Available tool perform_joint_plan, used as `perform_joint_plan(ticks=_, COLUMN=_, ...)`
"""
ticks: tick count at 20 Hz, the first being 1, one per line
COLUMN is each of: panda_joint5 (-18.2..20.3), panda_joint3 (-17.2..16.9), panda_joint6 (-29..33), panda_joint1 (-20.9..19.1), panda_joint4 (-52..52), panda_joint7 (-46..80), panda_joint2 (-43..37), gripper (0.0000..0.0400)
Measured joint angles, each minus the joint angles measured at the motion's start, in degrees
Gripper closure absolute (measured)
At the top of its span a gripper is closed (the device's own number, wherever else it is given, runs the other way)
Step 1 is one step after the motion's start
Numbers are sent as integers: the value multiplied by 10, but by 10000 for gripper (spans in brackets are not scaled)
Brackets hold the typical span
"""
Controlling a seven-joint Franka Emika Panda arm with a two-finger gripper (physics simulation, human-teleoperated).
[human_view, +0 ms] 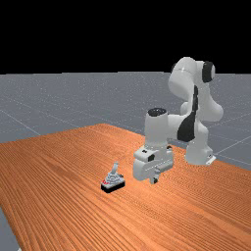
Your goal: Turn on the trigger
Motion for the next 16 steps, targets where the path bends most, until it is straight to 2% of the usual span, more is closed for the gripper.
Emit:
perform_joint_plan(ticks=1, panda_joint5=-31, panda_joint3=-18, panda_joint6=92, panda_joint1=16, panda_joint4=-61, panda_joint7=37, panda_joint2=-27, gripper=400)
perform_joint_plan(ticks=5, panda_joint5=-50, panda_joint3=-23, panda_joint6=145, panda_joint1=28, panda_joint4=-152, panda_joint7=66, panda_joint2=-80, gripper=400)
perform_joint_plan(ticks=6, panda_joint5=-39, panda_joint3=-12, panda_joint6=61, panda_joint1=25, panda_joint4=-131, panda_joint7=56, panda_joint2=-79, gripper=400)
perform_joint_plan(ticks=8, panda_joint5=-32, panda_joint3=-5, panda_joint6=87, panda_joint1=25, panda_joint4=-195, panda_joint7=61, panda_joint2=-119, gripper=400)
perform_joint_plan(ticks=9, panda_joint5=-90, panda_joint3=-14, panda_joint6=62, panda_joint1=47, panda_joint4=-226, panda_joint7=126, panda_joint2=-144, gripper=400)
perform_joint_plan(ticks=10, panda_joint5=-107, panda_joint3=-6, panda_joint6=62, panda_joint1=53, panda_joint4=-275, panda_joint7=157, panda_joint2=-179, gripper=400)
perform_joint_plan(ticks=11, panda_joint5=-94, panda_joint3=5, panda_joint6=90, panda_joint1=51, panda_joint4=-325, panda_joint7=155, panda_joint2=-214, gripper=400)
perform_joint_plan(ticks=12, panda_joint5=-107, panda_joint3=14, panda_joint6=84, panda_joint1=57, panda_joint4=-352, panda_joint7=177, panda_joint2=-235, gripper=400)
perform_joint_plan(ticks=13, panda_joint5=-109, panda_joint3=27, panda_joint6=199, panda_joint1=42, panda_joint4=-439, panda_joint7=190, panda_joint2=-287, gripper=400)
perform_joint_plan(ticks=14, panda_joint5=-32, panda_joint3=28, panda_joint6=148, panda_joint1=59, panda_joint4=-437, panda_joint7=181, panda_joint2=-296, gripper=400)
perform_joint_plan(ticks=15, panda_joint5=48, panda_joint3=22, panda_joint6=176, panda_joint1=71, panda_joint4=-462, panda_joint7=63, panda_joint2=-311, gripper=400)
perform_joint_plan(ticks=16, panda_joint5=55, panda_joint3=21, panda_joint6=180, panda_joint1=77, panda_joint4=-476, panda_joint7=61, panda_joint2=-322, gripper=400)
